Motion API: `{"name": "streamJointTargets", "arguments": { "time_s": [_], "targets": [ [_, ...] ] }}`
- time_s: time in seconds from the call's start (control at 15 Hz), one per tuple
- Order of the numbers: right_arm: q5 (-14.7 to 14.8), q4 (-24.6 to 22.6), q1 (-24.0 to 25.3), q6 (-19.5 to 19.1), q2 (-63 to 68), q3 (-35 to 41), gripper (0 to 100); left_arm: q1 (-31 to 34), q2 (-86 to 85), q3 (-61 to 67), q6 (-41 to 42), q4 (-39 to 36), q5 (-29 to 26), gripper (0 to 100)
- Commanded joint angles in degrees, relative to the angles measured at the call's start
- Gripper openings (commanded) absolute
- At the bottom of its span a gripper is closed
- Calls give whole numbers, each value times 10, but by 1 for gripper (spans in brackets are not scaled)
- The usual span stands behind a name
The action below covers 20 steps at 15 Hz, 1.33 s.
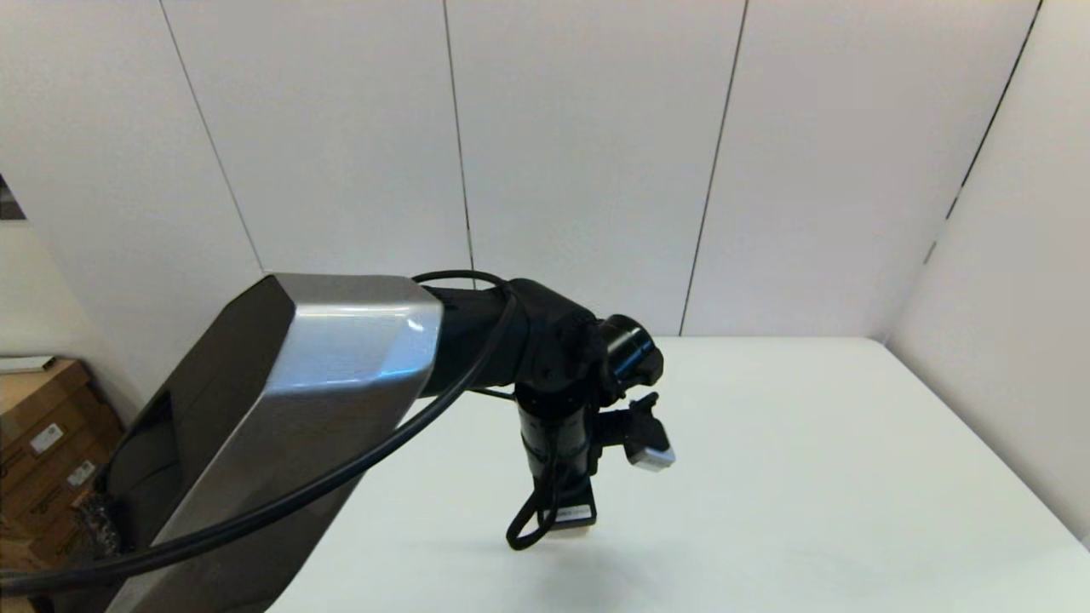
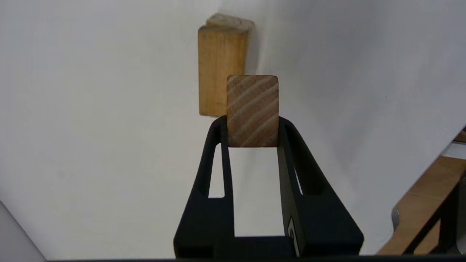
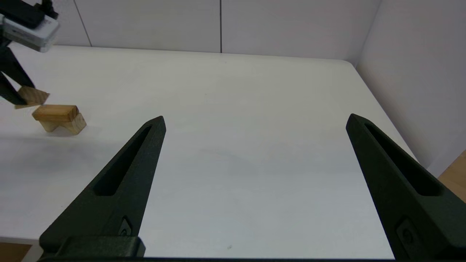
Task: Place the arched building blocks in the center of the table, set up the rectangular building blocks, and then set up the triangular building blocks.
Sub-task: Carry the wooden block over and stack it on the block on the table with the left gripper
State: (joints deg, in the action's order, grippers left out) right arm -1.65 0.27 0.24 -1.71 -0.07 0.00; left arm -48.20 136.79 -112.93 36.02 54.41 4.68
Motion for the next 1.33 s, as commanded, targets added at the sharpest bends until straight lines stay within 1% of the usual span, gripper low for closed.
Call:
{"name": "streamJointTargets", "arguments": {
  "time_s": [0.07,0.27,0.6,0.87,1.33],
  "targets": [
    [0,0,0,-1,0,1,100,2,13,-1,11,-5,2,0],
    [0,0,0,-1,0,1,100,6,13,-1,19,-16,4,0],
    [0,0,0,-1,0,1,100,24,11,-3,83,-24,9,0],
    [0,0,0,-1,0,1,100,32,10,-3,135,-24,49,0],
    [0,0,0,-1,0,1,100,29,8,-3,137,-9,50,0]
  ]
}}
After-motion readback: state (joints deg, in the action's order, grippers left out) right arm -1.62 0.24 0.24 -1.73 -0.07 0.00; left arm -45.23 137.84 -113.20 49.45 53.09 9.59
